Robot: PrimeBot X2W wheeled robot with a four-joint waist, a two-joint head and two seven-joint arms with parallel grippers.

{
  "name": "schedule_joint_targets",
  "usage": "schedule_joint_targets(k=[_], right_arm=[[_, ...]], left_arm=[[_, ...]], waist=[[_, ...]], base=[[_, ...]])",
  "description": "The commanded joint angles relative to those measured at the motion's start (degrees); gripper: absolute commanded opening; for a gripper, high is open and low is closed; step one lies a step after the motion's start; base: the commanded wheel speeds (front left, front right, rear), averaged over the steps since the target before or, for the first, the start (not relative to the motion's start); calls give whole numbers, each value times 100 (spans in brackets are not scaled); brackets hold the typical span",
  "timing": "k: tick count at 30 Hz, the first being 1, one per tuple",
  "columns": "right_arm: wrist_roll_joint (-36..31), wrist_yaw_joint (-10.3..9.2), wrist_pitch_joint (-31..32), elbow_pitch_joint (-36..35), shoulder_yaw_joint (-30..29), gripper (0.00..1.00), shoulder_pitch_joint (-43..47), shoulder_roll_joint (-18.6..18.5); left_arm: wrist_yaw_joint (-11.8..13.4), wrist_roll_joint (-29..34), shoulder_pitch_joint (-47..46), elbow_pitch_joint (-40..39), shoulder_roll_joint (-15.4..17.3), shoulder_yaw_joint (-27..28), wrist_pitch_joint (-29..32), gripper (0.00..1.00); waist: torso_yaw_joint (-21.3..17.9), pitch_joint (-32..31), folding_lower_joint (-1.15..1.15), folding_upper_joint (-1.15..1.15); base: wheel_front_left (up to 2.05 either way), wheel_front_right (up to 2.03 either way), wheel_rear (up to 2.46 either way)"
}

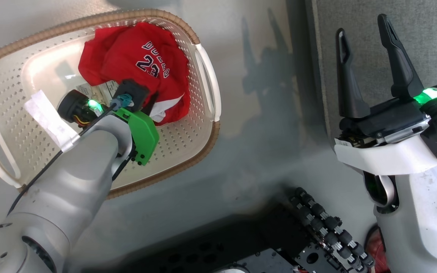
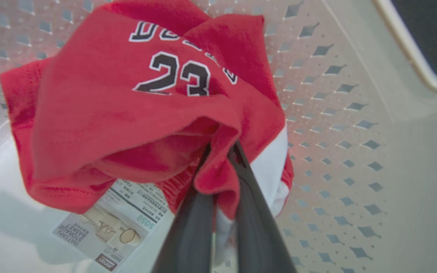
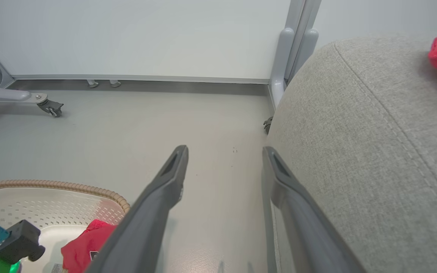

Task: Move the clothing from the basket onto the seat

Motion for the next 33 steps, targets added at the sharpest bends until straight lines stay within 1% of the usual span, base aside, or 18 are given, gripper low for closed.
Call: schedule_joint_targets(k=[1, 6, 8, 10, 14, 16, 18, 26, 33], right_arm=[[-33, -6, -13, 30, -20, 100, -26, -2], [-105, -6, -13, 124, -38, 100, 105, -6], [-132, -6, -13, 196, 31, 100, 182, -6], [-198, -6, -13, 274, 81, 100, 247, -7], [-317, -6, -13, 360, 20, 100, 510, -9], [-354, -6, -12, 392, 18, 100, 632, -19], [-371, -6, -12, 431, 27, 100, 769, -54], [-341, -6, -12, 652, 49, 100, 1449, -121], [-241, -6, -12, 831, 181, 100, 1993, -87]], left_arm=[[2, -38, 99, -36, -22, -18, -78, 0], [2, -126, 380, -119, -97, -49, -234, 0], [2, -151, 539, -139, -109, -5, -265, 0], [2, -65, 619, -318, -120, 161, -278, 0], [196, 314, 1075, -942, -48, 772, -264, 0], [303, 484, 1348, -1287, -25, 1165, -263, 0], [353, 679, 1628, -1589, -22, 1569, -258, 0], [373, 1472, 2788, -2427, -201, 2820, -259, 0], [298, 2065, 3473, -3088, -393, 3613, -261, 0]], waist=[[75, -164, 0, 0], [294, -686, 0, 0], [346, -980, 0, 0], [438, -1300, 0, 0], [681, -1964, 0, 0], [772, -2291, 0, 0], [856, -2613, 0, 0], [1110, -4003, 0, 0], [1212, -4933, 0, 0]], base=[[0, 0, 0], [0, 0, 0], [0, 0, 0], [0, 0, 0], [0, 0, 0], [0, 0, 0], [0, 0, 0], [0, 0, 0], [0, 0, 0]])
